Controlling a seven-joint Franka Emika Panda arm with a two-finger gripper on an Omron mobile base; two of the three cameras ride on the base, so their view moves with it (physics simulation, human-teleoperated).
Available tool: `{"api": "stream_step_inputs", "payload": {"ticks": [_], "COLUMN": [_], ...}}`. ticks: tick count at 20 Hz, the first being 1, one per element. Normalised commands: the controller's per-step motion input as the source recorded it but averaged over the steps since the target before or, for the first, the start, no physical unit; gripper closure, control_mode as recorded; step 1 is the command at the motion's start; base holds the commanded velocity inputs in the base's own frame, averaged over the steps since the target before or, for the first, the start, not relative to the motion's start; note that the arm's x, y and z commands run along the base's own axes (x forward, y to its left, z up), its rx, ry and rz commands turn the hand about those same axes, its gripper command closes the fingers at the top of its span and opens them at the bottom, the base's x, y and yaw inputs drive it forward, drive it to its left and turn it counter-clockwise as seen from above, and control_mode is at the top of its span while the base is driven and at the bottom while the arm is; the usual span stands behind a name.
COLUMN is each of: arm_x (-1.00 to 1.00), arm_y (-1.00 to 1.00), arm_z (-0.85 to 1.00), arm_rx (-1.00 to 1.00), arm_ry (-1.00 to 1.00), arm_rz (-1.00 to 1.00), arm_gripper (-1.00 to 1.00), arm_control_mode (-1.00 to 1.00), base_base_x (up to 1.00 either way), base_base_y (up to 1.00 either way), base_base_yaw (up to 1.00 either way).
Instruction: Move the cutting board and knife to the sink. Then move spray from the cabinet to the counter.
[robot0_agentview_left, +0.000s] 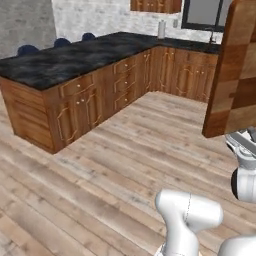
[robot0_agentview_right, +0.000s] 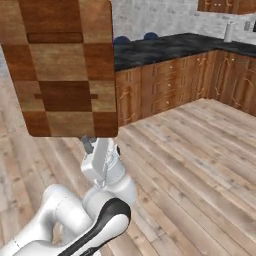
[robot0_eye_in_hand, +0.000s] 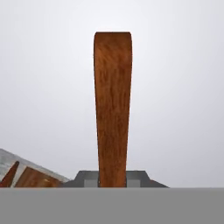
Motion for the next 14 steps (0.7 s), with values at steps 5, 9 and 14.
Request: {"api": "stream_step_inputs", "payload": {"ticks": [5, 9, 14], "arm_x": [0.00, 0.00, 0.00], "arm_y": [0.00, 0.00, 0.00], "arm_z": [0.00, 0.00, 0.00], "arm_rx": [0.00, 0.00, 0.00], "arm_ry": [0.00, 0.00, 0.00], "arm_rz": [0.00, 0.00, 0.00], "arm_gripper": [1.00, 1.00, 1.00], "arm_control_mode": [1.00, 1.00, 1.00], "base_base_x": [0.85, 0.73, 0.93], "base_base_y": [0.43, 0.38, 0.56], "base_base_yaw": [-0.73, -0.76, -0.65]}}
